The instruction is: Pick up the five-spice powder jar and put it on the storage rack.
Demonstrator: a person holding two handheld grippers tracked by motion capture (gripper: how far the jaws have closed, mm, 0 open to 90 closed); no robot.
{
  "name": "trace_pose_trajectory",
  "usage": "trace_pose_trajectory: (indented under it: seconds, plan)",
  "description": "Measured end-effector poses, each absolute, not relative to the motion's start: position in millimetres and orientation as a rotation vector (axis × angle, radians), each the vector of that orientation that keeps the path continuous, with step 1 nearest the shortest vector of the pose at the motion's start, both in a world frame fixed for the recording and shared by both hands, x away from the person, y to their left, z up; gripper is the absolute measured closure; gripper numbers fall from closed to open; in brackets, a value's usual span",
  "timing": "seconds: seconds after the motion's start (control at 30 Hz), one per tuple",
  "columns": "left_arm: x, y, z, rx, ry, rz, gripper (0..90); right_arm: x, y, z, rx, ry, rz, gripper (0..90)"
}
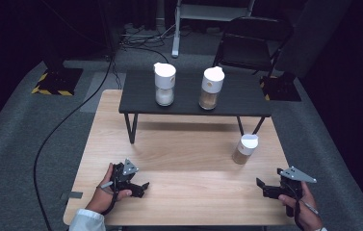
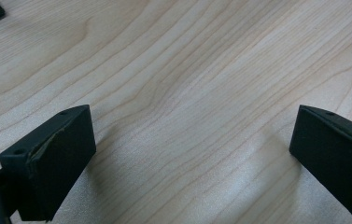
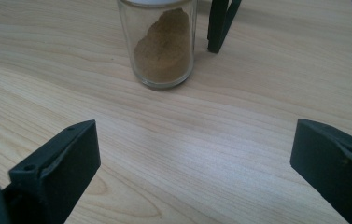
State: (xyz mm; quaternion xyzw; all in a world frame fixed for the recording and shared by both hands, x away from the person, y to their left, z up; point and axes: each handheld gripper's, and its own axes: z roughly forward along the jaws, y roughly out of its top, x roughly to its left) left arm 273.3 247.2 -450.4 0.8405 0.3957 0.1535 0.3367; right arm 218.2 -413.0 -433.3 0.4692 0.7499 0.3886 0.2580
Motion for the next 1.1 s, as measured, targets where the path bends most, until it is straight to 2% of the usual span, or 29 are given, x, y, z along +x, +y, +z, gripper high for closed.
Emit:
trace_pose_trajectory:
  seconds: [1.1]
  plan:
    - [273.3, 247.3, -450.7, 2.191, 1.029, 0.401, 0.0, 215.6, -396.4, -432.1, 1.166, 1.968, 1.121, 1.0]
